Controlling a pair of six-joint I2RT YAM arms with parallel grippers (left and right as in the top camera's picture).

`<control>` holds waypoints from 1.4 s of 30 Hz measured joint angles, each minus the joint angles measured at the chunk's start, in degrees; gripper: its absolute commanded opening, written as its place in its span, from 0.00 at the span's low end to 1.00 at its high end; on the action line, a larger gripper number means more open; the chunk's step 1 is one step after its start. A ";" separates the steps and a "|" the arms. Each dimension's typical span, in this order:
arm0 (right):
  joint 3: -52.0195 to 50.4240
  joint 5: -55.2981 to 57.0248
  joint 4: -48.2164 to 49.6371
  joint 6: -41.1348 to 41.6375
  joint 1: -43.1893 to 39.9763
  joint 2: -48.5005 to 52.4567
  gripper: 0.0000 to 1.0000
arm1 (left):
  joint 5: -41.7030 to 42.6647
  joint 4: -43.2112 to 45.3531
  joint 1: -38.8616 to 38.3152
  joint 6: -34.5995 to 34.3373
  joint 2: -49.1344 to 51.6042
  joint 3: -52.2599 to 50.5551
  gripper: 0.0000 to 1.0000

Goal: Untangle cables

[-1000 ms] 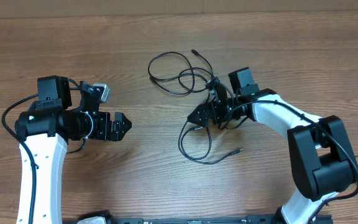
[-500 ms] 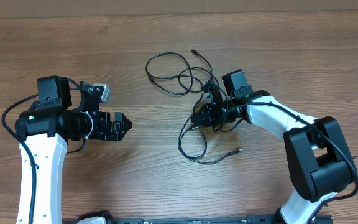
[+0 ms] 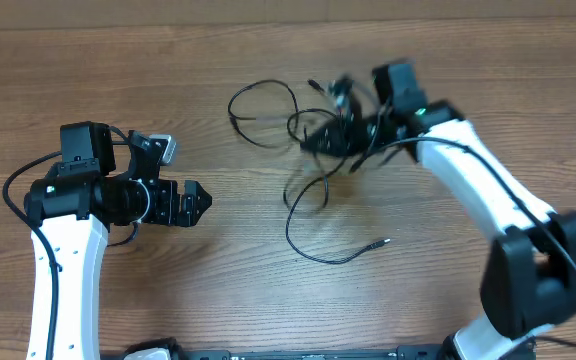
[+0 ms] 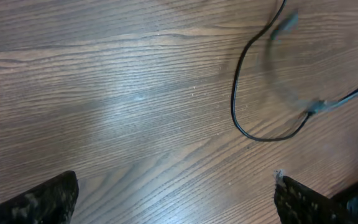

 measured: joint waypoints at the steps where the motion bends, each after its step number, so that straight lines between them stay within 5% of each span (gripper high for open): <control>1: 1.60 0.09 -0.35 -0.02 -0.22 -0.94 0.04 | 0.00 0.00 0.00 0.00 0.00 0.00 1.00; 16: 42.71 12.55 -8.41 1.60 -10.80 -11.39 0.04 | 0.00 -0.02 0.00 0.00 0.00 0.00 1.00; 22: 46.45 17.57 -6.23 6.32 -21.88 -11.39 0.04 | 0.00 0.02 0.00 0.00 0.00 0.00 1.00; 33: 46.49 20.31 1.38 24.94 -56.33 -11.28 0.04 | 0.00 0.00 0.00 0.00 0.00 -0.07 1.00; 42: 46.51 21.29 -6.69 20.52 -69.81 -11.06 0.04 | 0.00 0.00 0.00 0.00 0.00 -0.07 1.00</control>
